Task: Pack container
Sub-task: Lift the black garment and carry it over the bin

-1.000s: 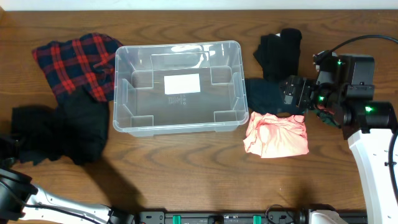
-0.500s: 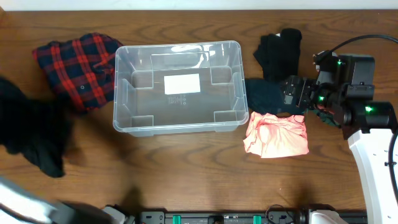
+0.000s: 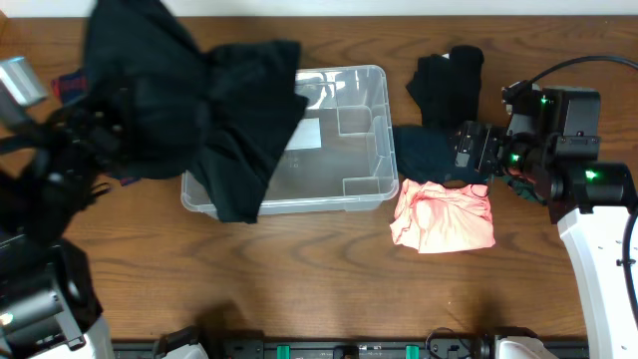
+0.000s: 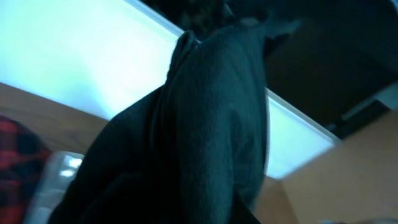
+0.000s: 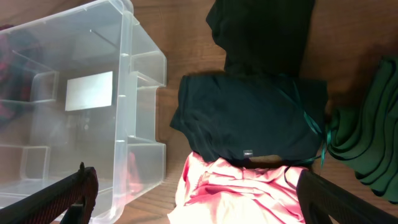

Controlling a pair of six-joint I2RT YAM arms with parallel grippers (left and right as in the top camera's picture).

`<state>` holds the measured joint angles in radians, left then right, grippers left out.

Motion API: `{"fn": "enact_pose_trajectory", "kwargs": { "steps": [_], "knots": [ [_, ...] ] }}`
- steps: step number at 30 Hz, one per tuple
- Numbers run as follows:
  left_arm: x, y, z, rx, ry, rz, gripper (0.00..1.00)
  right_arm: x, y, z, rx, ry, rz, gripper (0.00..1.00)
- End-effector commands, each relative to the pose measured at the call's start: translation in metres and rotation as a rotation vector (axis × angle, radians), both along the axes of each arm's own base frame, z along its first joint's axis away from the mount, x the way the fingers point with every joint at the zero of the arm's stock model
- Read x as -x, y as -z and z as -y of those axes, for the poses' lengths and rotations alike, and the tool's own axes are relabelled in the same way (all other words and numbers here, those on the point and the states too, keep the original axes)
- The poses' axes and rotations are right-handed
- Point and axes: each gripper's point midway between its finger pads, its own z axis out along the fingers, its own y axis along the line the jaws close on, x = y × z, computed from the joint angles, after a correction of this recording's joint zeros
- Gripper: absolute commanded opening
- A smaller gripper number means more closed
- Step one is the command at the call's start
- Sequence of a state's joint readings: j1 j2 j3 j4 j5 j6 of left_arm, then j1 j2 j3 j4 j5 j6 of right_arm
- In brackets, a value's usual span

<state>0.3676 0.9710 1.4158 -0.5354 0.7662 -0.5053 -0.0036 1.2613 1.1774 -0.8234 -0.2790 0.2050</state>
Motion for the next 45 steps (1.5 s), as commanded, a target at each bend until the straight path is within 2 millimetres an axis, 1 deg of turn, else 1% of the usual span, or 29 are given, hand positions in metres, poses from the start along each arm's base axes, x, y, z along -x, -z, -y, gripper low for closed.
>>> {"fn": "enact_pose_trajectory", "kwargs": {
  "steps": [1, 2, 3, 6, 8, 12, 16, 18, 21, 23, 26, 29, 31, 33, 35, 36, 38, 39, 40, 42, 43, 45],
  "knots": [
    [-0.016, 0.004, 0.009, 0.052, -0.034, -0.038, 0.06, -0.003, -0.006, 0.003, -0.005, 0.018, 0.011, 0.99],
    [-0.027, 0.019, 0.020, 0.060, -0.029, -0.084, 0.06, -0.003, -0.006, 0.003, -0.004, 0.018, 0.011, 0.99],
    [-0.029, 0.022, 0.022, 0.061, -0.028, -0.094, 0.06, -0.003, -0.006, 0.003, -0.004, 0.018, 0.011, 0.99],
    [-0.051, 0.051, 0.045, 0.063, -0.030, -0.187, 0.06, -0.003, -0.006, 0.003, -0.004, 0.018, 0.011, 0.99],
    [-0.066, 0.072, 0.063, 0.066, -0.027, -0.248, 0.06, -0.003, -0.006, 0.003, -0.004, 0.018, 0.011, 0.99],
    [-0.092, 0.109, 0.107, 0.054, 0.003, -0.337, 0.06, -0.003, -0.006, 0.003, -0.004, 0.018, 0.011, 0.99],
    [-0.111, 0.146, 0.141, 0.036, -0.004, -0.417, 0.06, -0.003, -0.006, 0.003, -0.004, 0.018, 0.012, 0.99],
    [-0.119, 0.164, 0.155, 0.008, -0.011, -0.443, 0.06, -0.003, -0.006, 0.003, -0.004, 0.018, 0.011, 0.99],
    [-0.131, 0.190, 0.163, -0.049, -0.062, -0.470, 0.06, -0.003, -0.006, 0.003, -0.004, 0.018, 0.011, 0.99],
    [-0.138, 0.197, 0.174, -0.057, -0.057, -0.461, 0.06, -0.003, -0.006, 0.003, -0.004, 0.018, 0.012, 0.99],
    [-0.145, 0.198, 0.191, -0.018, -0.036, -0.439, 0.06, -0.003, -0.006, 0.003, -0.004, 0.018, 0.011, 0.99],
    [-0.149, 0.180, 0.208, 0.028, -0.007, -0.368, 0.06, -0.003, -0.006, 0.003, -0.005, 0.019, 0.012, 0.99],
    [-0.150, 0.165, 0.213, 0.055, 0.013, -0.321, 0.06, -0.003, -0.006, 0.003, -0.004, 0.018, 0.011, 0.99],
    [-0.147, 0.154, 0.214, 0.070, 0.027, -0.297, 0.06, -0.003, -0.006, 0.003, -0.004, 0.018, 0.012, 0.99],
    [-0.143, 0.151, 0.214, 0.070, 0.031, -0.299, 0.06, -0.003, -0.006, 0.003, -0.004, 0.018, 0.011, 0.99],
    [-0.141, 0.153, 0.215, 0.063, 0.034, -0.309, 0.06, -0.003, -0.006, 0.003, -0.004, 0.018, 0.012, 0.99],
    [-0.136, 0.162, 0.217, 0.045, 0.037, -0.341, 0.06, -0.003, -0.006, 0.003, -0.004, 0.018, 0.012, 0.99],
    [-0.132, 0.173, 0.217, 0.020, 0.031, -0.380, 0.06, -0.003, -0.006, 0.003, -0.004, 0.018, 0.011, 0.99],
    [-0.130, 0.179, 0.216, 0.008, 0.027, -0.399, 0.06, -0.003, -0.006, 0.003, -0.004, 0.018, 0.011, 0.99],
    [-0.123, 0.203, 0.207, -0.053, -0.009, -0.483, 0.06, -0.003, -0.006, 0.003, -0.004, 0.018, 0.011, 0.99],
    [-0.120, 0.213, 0.202, -0.081, -0.033, -0.514, 0.06, -0.003, -0.006, 0.003, -0.004, 0.018, 0.012, 0.99],
    [-0.112, 0.234, 0.187, -0.155, -0.092, -0.586, 0.06, -0.003, -0.006, 0.003, -0.004, 0.018, 0.011, 0.99]
  ]
}}
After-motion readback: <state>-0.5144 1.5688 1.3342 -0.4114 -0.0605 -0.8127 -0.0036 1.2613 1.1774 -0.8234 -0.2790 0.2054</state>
